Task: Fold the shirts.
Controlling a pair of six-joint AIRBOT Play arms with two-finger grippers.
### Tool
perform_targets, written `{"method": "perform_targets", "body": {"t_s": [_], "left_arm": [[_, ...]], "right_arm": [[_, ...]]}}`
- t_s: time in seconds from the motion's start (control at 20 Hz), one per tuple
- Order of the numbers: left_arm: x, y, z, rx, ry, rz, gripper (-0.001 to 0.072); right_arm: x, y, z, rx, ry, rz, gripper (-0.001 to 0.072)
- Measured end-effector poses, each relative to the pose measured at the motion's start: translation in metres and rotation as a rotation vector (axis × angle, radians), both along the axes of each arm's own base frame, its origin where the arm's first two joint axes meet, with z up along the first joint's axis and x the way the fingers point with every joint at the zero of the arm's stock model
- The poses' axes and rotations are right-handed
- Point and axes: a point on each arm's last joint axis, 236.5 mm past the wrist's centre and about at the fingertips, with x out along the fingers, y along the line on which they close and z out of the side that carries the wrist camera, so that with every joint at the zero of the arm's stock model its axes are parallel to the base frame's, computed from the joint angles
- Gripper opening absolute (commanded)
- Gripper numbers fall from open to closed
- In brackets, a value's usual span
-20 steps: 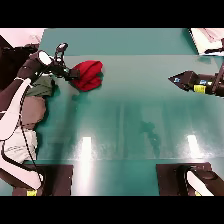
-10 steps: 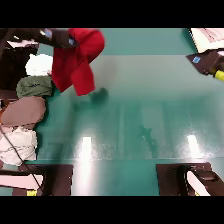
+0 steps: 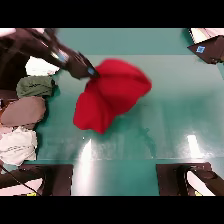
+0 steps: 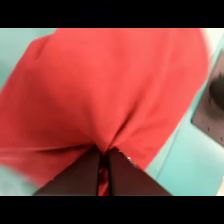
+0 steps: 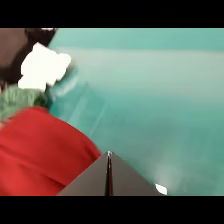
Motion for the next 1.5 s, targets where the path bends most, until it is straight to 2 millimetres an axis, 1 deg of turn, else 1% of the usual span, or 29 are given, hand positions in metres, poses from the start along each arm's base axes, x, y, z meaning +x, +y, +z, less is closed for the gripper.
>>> {"method": "perform_targets", "body": {"t_s": [0.05, 0.1, 0.15, 0.2, 0.25, 0.35, 0.45, 0.5, 0.55, 0.65, 0.8, 0.85, 0.95, 1.05, 1.2, 1.3, 1.5], "left_arm": [[0.003, -0.003, -0.027, 0.025, 0.049, 0.007, 0.0124], [0.006, -0.006, -0.051, 0.043, 0.093, 0.017, 0.0469], [0.010, -0.008, -0.068, 0.051, 0.125, 0.029, 0.0646], [0.012, -0.008, -0.083, 0.061, 0.158, 0.042, 0.0637], [0.016, -0.005, -0.092, 0.068, 0.180, 0.062, 0.0638], [0.030, 0.012, -0.094, 0.070, 0.198, 0.114, 0.0637], [0.041, 0.041, -0.087, 0.071, 0.210, 0.165, 0.0637], [0.047, 0.058, -0.087, 0.076, 0.216, 0.202, 0.0637], [0.052, 0.076, -0.092, 0.089, 0.227, 0.238, 0.0637], [0.057, 0.112, -0.114, 0.124, 0.278, 0.314, 0.0638], [0.069, 0.169, -0.160, 0.143, 0.356, 0.484, 0.0638], [0.071, 0.183, -0.174, 0.133, 0.388, 0.534, 0.0638], [0.074, 0.202, -0.202, 0.098, 0.459, 0.611, 0.0638], [0.075, 0.209, -0.226, 0.073, 0.519, 0.648, 0.0638], [0.078, 0.210, -0.256, 0.062, 0.574, 0.672, 0.0638], [0.080, 0.209, -0.268, 0.062, 0.590, 0.681, 0.0637], [0.083, 0.189, -0.277, 0.056, 0.584, 0.654, 0.0637]], "right_arm": [[-0.001, 0.001, -0.002, -0.007, 0.016, 0.013, 0.0016], [-0.003, 0.002, -0.005, -0.011, 0.028, 0.024, 0.0016], [-0.004, 0.003, -0.007, -0.014, 0.039, 0.031, 0.0016], [-0.006, 0.004, -0.009, -0.017, 0.048, 0.036, 0.0016], [-0.008, 0.004, -0.012, -0.018, 0.055, 0.039, 0.0016], [-0.011, 0.004, -0.017, -0.016, 0.063, 0.036, 0.0016], [-0.013, 0.003, -0.022, -0.009, 0.060, 0.021, 0.0016], [-0.014, 0.002, -0.025, -0.004, 0.059, 0.012, 0.0016], [-0.015, 0.001, -0.028, 0.001, 0.059, 0.003, 0.0016], [-0.018, 0.000, -0.035, 0.010, 0.058, -0.013, 0.0016], [-0.021, -0.002, -0.045, 0.020, 0.058, -0.035, 0.0016], [-0.022, -0.002, -0.047, 0.022, 0.060, -0.038, 0.0016], [-0.023, -0.002, -0.050, 0.029, 0.064, -0.042, 0.0016], [-0.022, -0.002, -0.054, 0.036, 0.076, -0.045, 0.0016], [-0.018, -0.001, -0.065, 0.050, 0.119, -0.048, 0.0016], [-0.017, 0.000, -0.071, 0.054, 0.147, -0.043, 0.0016], [-0.016, 0.000, -0.076, 0.059, 0.170, -0.042, 0.0016]]}}
